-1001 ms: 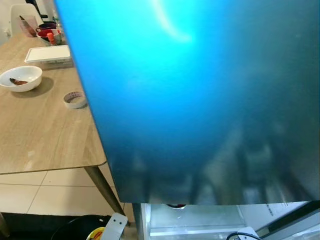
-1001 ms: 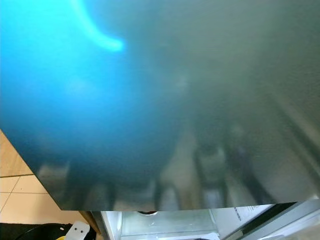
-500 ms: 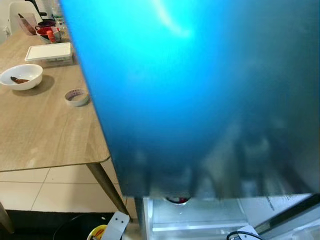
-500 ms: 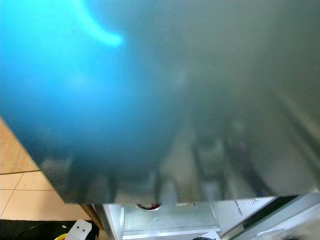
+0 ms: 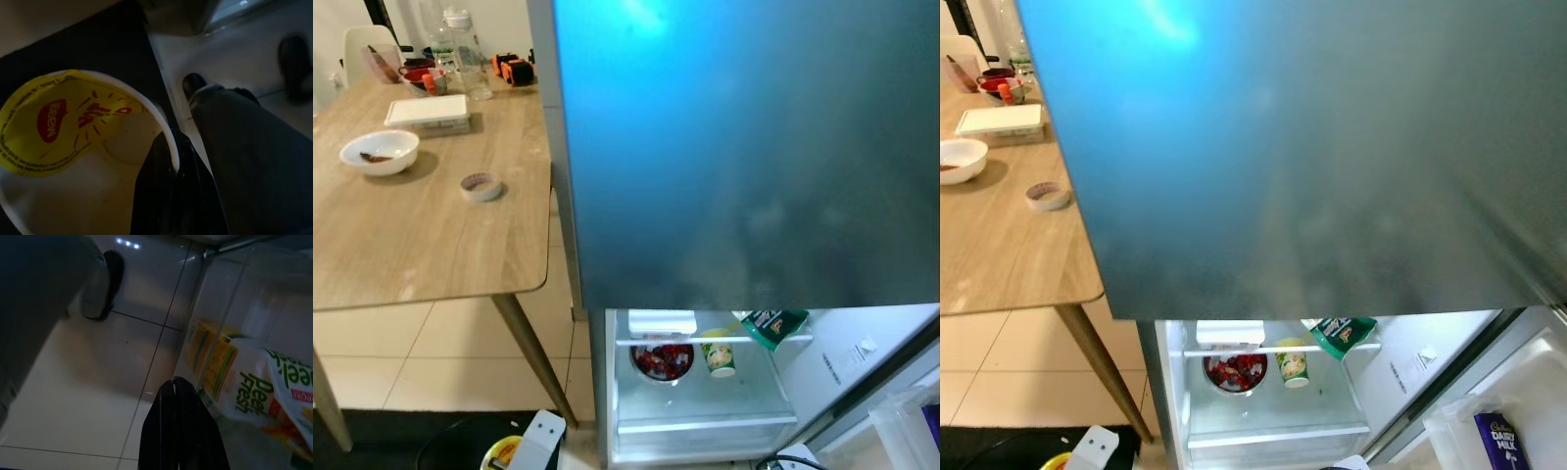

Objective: Restocking fridge

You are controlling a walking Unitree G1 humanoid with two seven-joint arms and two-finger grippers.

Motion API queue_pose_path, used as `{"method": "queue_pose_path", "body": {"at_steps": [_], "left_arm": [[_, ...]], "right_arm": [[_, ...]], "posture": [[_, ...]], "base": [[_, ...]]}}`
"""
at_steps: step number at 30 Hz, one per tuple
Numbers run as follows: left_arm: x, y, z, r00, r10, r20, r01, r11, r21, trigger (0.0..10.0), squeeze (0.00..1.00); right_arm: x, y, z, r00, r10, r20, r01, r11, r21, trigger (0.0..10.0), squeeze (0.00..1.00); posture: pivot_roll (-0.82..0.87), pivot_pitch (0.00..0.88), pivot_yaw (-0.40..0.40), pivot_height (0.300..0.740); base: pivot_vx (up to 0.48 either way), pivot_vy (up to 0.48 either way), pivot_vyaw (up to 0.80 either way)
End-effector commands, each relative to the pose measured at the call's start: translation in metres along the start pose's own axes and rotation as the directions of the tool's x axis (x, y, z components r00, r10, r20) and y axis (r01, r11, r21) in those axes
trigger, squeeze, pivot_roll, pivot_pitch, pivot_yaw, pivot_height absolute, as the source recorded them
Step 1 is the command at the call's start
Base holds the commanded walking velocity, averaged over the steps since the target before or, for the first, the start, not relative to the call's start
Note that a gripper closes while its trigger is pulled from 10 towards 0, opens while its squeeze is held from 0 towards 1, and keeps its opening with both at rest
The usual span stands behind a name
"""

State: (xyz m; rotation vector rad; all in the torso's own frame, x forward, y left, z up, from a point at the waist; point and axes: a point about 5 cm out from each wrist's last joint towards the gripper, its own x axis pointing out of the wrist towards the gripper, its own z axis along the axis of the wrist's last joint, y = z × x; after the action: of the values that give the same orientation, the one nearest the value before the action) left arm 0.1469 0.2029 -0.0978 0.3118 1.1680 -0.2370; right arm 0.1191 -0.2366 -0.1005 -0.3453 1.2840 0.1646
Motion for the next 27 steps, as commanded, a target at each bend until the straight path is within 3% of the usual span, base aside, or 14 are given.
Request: {"method": "queue_pose_path", "body": {"at_steps": [1,17,27], "left_arm": [[-0.0007,-0.0084,-0.0187,0.997,-0.027,-0.071,0.028,1.000,0.007,10.0,0.00],[-0.0008,-0.0080,-0.0193,0.997,-0.025,-0.073,0.026,1.000,0.013,10.0,0.00],[-0.0009,-0.0063,-0.0190,0.999,0.010,-0.053,-0.011,1.000,-0.012,10.0,0.00]], "right_arm": [[-0.0004,-0.0032,0.0016,1.000,-0.010,0.005,0.010,1.000,-0.014,10.0,0.00],[0.0002,0.0012,0.0010,1.000,-0.002,0.006,0.002,1.000,-0.012,10.0,0.00],[0.0004,0.0030,0.0003,1.000,0.004,0.013,-0.004,1.000,0.002,10.0,0.00]], "posture": [[-0.02,0.000,-0.060,0.740],[-0.02,0.000,-0.059,0.740],[-0.02,0.000,-0.060,0.740]], "base": [[-0.311,0.000,0.00],[-0.306,0.000,0.00],[0.000,0.000,0.00]]}}
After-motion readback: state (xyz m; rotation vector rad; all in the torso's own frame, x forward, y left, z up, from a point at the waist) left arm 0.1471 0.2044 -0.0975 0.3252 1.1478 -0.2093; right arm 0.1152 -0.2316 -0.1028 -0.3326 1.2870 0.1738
